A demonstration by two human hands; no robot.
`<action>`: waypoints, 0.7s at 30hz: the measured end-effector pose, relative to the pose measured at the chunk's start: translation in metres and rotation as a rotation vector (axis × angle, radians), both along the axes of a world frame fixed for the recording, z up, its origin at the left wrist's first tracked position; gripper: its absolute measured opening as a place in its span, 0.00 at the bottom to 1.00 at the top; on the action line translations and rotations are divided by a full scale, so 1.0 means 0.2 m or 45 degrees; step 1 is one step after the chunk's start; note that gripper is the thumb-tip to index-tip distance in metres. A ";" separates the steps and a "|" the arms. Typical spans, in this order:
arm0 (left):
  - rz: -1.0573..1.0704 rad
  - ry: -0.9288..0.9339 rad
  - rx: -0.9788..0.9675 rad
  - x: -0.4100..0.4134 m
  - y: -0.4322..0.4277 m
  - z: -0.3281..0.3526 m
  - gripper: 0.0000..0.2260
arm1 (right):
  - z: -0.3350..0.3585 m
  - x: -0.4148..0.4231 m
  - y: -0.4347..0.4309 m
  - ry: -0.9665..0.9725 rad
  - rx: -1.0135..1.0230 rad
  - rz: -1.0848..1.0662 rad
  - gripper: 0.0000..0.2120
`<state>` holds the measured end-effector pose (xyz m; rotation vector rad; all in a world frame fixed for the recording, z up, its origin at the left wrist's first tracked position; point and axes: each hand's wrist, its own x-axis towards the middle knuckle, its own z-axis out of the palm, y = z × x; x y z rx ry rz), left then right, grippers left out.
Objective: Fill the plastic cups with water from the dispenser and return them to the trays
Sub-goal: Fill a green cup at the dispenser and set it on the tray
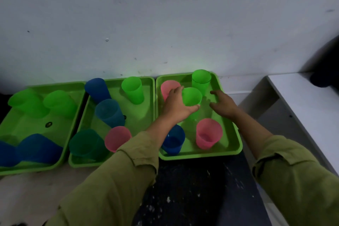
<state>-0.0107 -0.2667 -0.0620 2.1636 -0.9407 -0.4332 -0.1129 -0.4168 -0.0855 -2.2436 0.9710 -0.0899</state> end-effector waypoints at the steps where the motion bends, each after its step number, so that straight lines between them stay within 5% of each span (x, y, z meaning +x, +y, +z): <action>1: 0.014 0.007 -0.040 0.01 0.01 0.03 0.37 | 0.02 0.01 0.01 -0.039 0.012 0.038 0.27; 12: 0.065 -0.005 -0.304 0.14 0.35 0.40 0.35 | 0.43 0.16 0.44 -0.407 0.298 0.352 0.31; 21: 0.078 0.054 -0.440 0.33 0.93 0.49 0.39 | 0.54 0.36 1.03 -0.518 0.219 0.420 0.27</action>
